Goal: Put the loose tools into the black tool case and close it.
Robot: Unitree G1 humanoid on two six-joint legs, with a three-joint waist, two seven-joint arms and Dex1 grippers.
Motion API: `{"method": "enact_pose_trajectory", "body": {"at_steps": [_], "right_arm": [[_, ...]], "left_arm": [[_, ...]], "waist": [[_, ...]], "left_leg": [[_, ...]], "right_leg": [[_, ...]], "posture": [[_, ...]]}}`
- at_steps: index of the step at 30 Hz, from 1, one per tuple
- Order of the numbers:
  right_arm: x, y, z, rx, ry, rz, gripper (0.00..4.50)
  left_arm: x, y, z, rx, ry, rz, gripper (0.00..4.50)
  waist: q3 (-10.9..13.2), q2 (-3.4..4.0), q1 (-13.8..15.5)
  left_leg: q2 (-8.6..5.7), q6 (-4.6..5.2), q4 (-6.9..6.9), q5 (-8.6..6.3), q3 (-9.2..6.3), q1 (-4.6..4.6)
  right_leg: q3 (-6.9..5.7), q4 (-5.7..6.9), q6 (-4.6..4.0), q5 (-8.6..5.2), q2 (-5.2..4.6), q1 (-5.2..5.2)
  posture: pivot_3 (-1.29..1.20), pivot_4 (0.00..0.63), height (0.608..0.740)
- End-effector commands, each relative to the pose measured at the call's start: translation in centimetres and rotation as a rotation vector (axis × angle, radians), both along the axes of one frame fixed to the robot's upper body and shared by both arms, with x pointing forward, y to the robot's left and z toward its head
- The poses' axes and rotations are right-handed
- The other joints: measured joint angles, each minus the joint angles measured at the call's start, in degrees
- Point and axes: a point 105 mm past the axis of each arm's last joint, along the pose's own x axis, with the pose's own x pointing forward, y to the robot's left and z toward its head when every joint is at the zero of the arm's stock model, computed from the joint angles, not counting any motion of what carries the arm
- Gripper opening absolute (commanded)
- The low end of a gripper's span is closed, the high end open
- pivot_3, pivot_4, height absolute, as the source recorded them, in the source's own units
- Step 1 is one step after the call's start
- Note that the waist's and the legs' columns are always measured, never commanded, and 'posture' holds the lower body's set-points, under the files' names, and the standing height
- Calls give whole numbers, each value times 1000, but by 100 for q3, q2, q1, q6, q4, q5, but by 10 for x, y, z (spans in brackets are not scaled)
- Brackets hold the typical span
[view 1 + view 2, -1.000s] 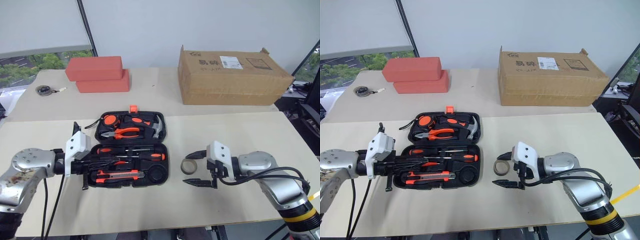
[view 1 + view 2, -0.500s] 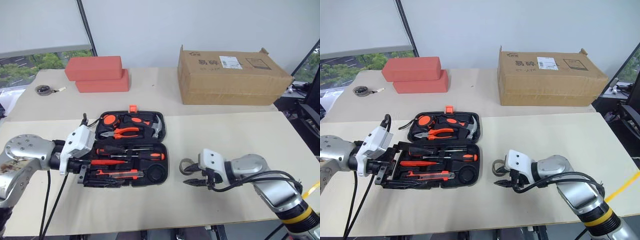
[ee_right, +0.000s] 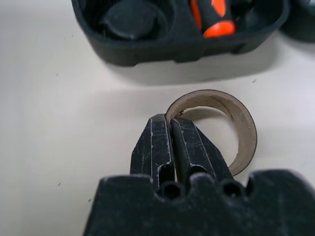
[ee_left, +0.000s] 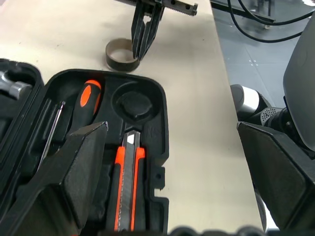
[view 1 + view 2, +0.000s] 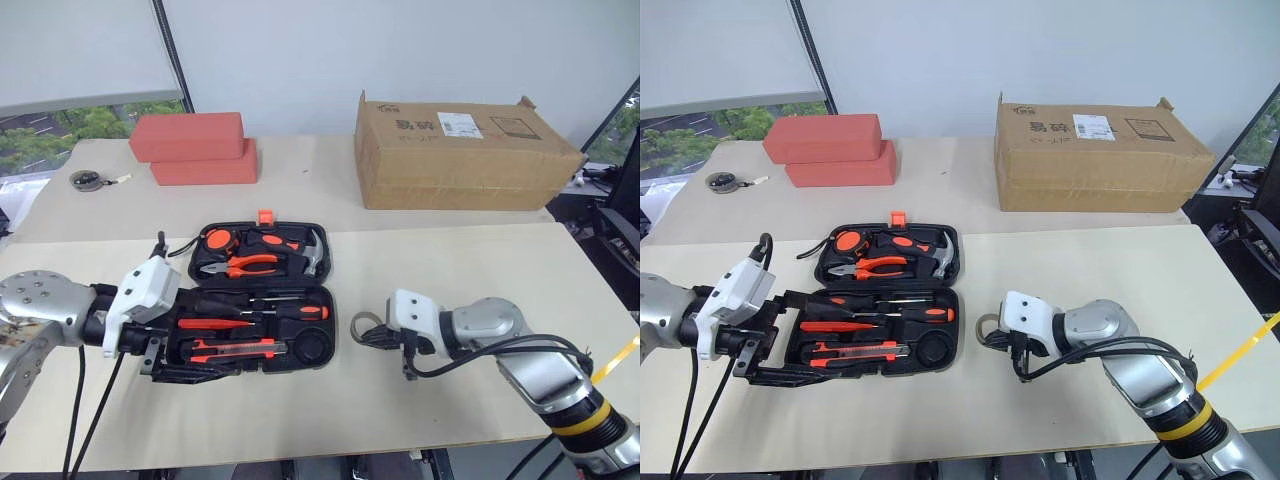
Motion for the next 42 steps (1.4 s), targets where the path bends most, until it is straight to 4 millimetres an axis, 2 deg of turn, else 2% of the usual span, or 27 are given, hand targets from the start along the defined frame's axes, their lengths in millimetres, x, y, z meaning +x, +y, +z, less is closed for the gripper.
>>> {"method": "enact_pose_trajectory", "body": {"at_steps": [1, 4, 9, 15, 27, 29, 32, 33, 35, 37, 38, 42], "right_arm": [[-5, 22, 33, 92, -58, 84, 70], [-13, 42, 42, 149, -33, 159, 70], [-20, 62, 27, 127, 21, 252, 70], [-21, 58, 12, 59, 79, 280, 70], [-28, 75, 11, 110, 104, 342, 70], [-29, 76, 9, 112, 114, 342, 732], [-25, 74, 9, 110, 98, 324, 1493], [-23, 73, 10, 113, 86, 313, 2003], [-19, 70, 13, 118, 66, 296, 2561], [-12, 67, 21, 150, 48, 261, 3416], [-9, 66, 26, 171, 41, 244, 3641], [-2, 63, 38, 208, -5, 230, 3641]], "left_arm": [[0, 9, 7, 8, -38, 58, 4500], [-2, 15, 5, 4, -39, 109, 4500], [-5, 18, 2, -5, -38, 151, 4500], [-8, 20, -1, -7, -40, 179, 4500], [-12, 22, -6, -5, -22, 195, 4500], [-11, 22, -7, -4, -17, 193, 4500], [-9, 24, -8, -1, -20, 204, 4500], [-8, 25, -8, -5, -19, 211, 4500], [-8, 26, -8, -14, -13, 218, 4500], [-4, 30, -7, -45, -24, 253, 4500], [-1, 33, -7, -64, -29, 277, 4500], [6, 47, -16, -41, -43, 335, 4500]], "waist": [[0, 0, -2], [0, 0, -3], [-1, -1, 24], [-2, -4, 14], [-3, -6, 8], [-4, -6, 12], [-4, -6, 9], [-4, -6, 8], [-4, -6, 7], [-4, -6, 9], [-4, -6, 9], [-5, -8, 9]], "left_leg": [[2, 0, 0, 0, 0, 0], [6, -2, -1, 1, -1, 1], [2, -4, 2, 0, -2, 0], [-2, -21, 8, -9, 1, -1], [2, -31, 7, -7, -1, 4], [3, -31, 7, -7, -1, 5], [3, -32, 7, -6, -2, 5], [3, -32, 7, -6, -2, 5], [2, -32, 7, -6, -1, 5], [2, -32, 7, -6, -1, 5], [2, -32, 7, -6, -1, 5], [3, -33, 7, -5, -2, 5]], "right_leg": [[0, 0, 0, 0, 2, 0], [-1, 1, -1, 0, 6, -1], [-3, 2, -3, -1, 1, 2], [1, 2, -3, 0, -5, 3], [1, 15, -4, 0, 1, 2], [1, 15, -4, 0, 2, 2], [1, 16, -5, 0, 2, 2], [1, 16, -5, 0, 2, 2], [1, 16, -5, 0, 2, 2], [1, 15, -5, 0, 2, 2], [1, 16, -5, 0, 1, 2], [0, 18, -5, 0, 4, 2]], "posture": [[0, 150, 712], [0, 150, 712], [0, 150, 712], [0, 150, 712], [0, 150, 712], [0, 150, 712], [0, 150, 712], [0, 150, 712], [0, 150, 712], [0, 150, 712], [0, 150, 712], [0, 150, 712]]}}
